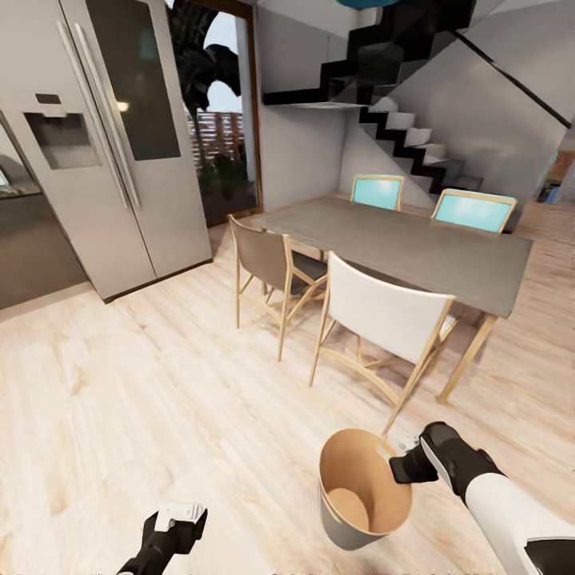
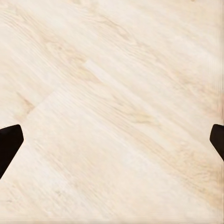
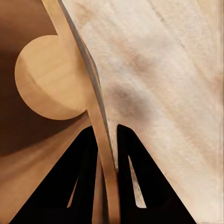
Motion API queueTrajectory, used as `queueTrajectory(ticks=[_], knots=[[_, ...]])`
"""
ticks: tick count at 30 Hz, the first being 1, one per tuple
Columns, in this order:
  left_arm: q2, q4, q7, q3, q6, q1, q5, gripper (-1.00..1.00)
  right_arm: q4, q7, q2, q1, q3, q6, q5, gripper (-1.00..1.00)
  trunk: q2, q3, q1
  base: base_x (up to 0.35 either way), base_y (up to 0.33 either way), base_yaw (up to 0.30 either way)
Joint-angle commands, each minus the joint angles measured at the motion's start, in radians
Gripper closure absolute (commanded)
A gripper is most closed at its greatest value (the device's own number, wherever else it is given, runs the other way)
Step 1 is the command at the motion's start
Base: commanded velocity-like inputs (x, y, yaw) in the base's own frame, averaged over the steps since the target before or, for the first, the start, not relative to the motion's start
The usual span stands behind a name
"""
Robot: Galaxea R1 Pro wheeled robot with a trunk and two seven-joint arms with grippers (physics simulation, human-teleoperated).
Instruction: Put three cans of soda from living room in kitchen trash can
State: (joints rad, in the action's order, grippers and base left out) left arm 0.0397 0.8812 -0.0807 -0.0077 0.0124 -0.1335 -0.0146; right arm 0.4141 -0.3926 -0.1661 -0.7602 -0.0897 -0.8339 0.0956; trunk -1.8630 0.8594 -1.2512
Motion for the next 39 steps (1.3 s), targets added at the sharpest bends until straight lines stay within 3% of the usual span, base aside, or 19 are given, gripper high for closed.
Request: queueTrajectory(ticks=[1,19,36,38,39], knots=[[0.0,0.0,0.001,0.0,0.0,0.0,0.0,-1.0,0.0,-0.005,0.0,0.0,0.002,-0.004,-0.019,1.0,0.0,0.0,0.0,-0.098,-0.249,-0.006],[0.002,0.004,-0.004,0.003,0.0,0.0,-0.004,-1.0,0.0,-0.006,-0.001,0.0,0.006,-0.004,-0.02,1.0,0.0,0.0,0.0,-0.087,-0.23,-0.07],[0.004,-0.001,-0.007,0.008,-0.002,0.0,-0.006,-1.0,0.002,-0.008,0.0,-0.001,0.01,-0.004,-0.022,1.0,0.0,-0.005,0.0,0.026,0.239,-0.096],[0.003,-0.001,-0.007,0.008,-0.002,0.0,-0.006,-1.0,0.002,-0.008,0.0,-0.001,0.023,-0.004,-0.021,1.0,0.0,-0.007,0.0,0.067,0.06,-0.14],[0.004,0.001,-0.006,0.008,0.001,0.0,-0.007,-1.0,0.001,-0.007,0.0,-0.001,0.053,-0.005,-0.021,1.0,0.0,-0.007,0.0,-0.008,-0.043,-0.017]])
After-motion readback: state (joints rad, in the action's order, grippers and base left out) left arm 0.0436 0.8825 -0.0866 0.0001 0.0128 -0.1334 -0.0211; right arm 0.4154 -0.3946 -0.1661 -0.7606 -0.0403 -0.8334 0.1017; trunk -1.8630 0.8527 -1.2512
